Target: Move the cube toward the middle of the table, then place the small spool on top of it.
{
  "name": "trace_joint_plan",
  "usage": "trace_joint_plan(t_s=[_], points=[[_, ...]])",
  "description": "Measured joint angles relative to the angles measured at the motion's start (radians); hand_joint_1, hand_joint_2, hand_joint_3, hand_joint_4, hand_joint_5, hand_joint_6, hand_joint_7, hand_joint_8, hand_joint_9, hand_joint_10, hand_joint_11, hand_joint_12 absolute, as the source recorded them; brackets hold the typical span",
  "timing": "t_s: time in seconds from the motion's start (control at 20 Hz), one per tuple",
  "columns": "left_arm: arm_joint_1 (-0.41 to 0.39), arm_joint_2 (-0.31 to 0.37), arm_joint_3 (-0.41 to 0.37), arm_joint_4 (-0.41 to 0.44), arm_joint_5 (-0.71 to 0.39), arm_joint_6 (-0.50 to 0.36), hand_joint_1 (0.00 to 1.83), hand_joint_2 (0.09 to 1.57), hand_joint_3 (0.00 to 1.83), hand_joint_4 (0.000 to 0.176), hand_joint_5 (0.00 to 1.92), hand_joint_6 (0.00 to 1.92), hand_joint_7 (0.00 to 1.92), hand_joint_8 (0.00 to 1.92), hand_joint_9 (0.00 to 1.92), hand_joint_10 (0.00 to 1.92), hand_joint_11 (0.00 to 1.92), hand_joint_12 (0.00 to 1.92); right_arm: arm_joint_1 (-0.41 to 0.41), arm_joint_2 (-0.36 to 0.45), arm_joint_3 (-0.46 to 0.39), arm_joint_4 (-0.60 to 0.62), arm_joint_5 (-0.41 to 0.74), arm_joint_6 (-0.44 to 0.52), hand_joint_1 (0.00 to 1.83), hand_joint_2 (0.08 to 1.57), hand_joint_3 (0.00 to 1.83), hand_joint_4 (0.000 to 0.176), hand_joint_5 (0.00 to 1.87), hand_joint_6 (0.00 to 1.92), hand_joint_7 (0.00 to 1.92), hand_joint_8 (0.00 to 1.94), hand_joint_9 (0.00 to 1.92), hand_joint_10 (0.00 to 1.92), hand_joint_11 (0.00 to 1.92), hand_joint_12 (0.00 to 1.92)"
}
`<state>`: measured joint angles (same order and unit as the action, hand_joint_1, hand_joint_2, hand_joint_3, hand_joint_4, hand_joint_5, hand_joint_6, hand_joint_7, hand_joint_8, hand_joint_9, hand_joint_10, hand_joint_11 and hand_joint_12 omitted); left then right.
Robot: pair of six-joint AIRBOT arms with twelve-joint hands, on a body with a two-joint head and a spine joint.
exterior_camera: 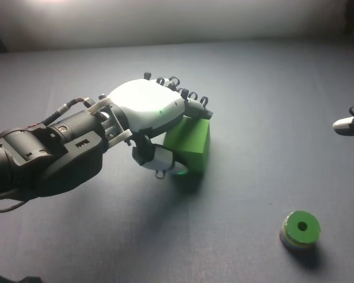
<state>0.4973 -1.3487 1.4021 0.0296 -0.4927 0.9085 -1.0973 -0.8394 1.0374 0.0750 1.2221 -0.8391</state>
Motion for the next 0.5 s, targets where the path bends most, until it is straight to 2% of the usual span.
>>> trace_joint_plan(t_s=[0.05, 0.1, 0.15, 0.2, 0.25, 0.35, 0.45, 0.5], points=[[0.000, 0.000, -0.001, 0.000, 0.000, 0.001, 0.81, 0.90, 0.00, 0.088, 0.32, 0.00, 0.35, 0.00, 0.38, 0.00, 0.06, 0.79, 0.000, -0.001, 0.000, 0.000, 0.000, 0.000, 0.89, 1.39, 0.00, 0.000, 0.71, 0.00, 0.81, 0.00, 0.80, 0.00, 0.40, 0.81], [-0.002, 0.001, -0.005, 0.000, -0.001, 0.004, 0.80, 0.88, 0.00, 0.133, 0.23, 0.00, 0.25, 0.00, 0.29, 0.00, 0.02, 0.77, 0.000, -0.001, 0.000, -0.002, 0.000, 0.000, 0.89, 1.39, 0.00, 0.000, 0.72, 0.00, 0.82, 0.00, 0.80, 0.00, 0.40, 0.81], [-0.002, 0.007, -0.011, 0.000, -0.008, 0.005, 0.82, 0.87, 0.00, 0.167, 0.14, 0.00, 0.13, 0.00, 0.13, 0.00, 0.00, 0.62, 0.000, -0.001, 0.000, -0.002, 0.000, 0.000, 0.88, 1.39, 0.00, 0.000, 0.72, 0.00, 0.82, 0.00, 0.81, 0.00, 0.41, 0.80], [-0.002, 0.011, -0.016, -0.002, -0.015, 0.005, 0.80, 0.88, 0.00, 0.174, 0.07, 0.00, 0.06, 0.00, 0.06, 0.00, 0.00, 0.54, 0.000, -0.001, 0.000, -0.002, 0.000, 0.000, 0.85, 1.39, 0.00, 0.000, 0.70, 0.00, 0.80, 0.00, 0.78, 0.00, 0.38, 0.80], [-0.003, 0.020, -0.026, -0.005, -0.022, 0.007, 0.83, 0.89, 0.00, 0.176, 0.02, 0.01, 0.01, 0.00, 0.01, 0.00, 0.00, 0.35, 0.000, -0.001, 0.000, -0.002, 0.000, 0.000, 0.83, 1.39, 0.00, 0.000, 0.69, 0.00, 0.79, 0.00, 0.77, 0.00, 0.36, 0.80], [-0.001, 0.055, -0.057, -0.013, -0.053, 0.008, 0.84, 0.89, 0.00, 0.176, 0.00, 0.00, 0.00, 0.00, 0.01, 0.00, 0.00, 0.34, 0.000, -0.001, 0.000, -0.008, -0.001, 0.008, 0.77, 1.40, 0.00, 0.000, 0.67, 0.00, 0.76, 0.00, 0.74, 0.00, 0.35, 0.74], [0.023, 0.117, -0.108, -0.024, -0.114, 0.011, 0.88, 0.89, 0.00, 0.176, 0.00, 0.00, 0.00, 0.00, 0.07, 0.00, 0.00, 0.55, 0.009, 0.000, 0.000, -0.039, -0.001, 0.026, 0.84, 1.37, 0.00, 0.000, 0.67, 0.00, 0.75, 0.00, 0.74, 0.00, 0.39, 0.67], [0.038, 0.147, -0.132, -0.026, -0.136, 0.013, 0.89, 0.89, 0.00, 0.176, 0.00, 0.00, 0.00, 0.00, 0.04, 0.01, 0.00, 0.47, 0.012, -0.001, -0.001, -0.051, 0.000, 0.032, 0.87, 1.35, 0.00, 0.000, 0.67, 0.00, 0.76, 0.00, 0.73, 0.00, 0.37, 0.65]])
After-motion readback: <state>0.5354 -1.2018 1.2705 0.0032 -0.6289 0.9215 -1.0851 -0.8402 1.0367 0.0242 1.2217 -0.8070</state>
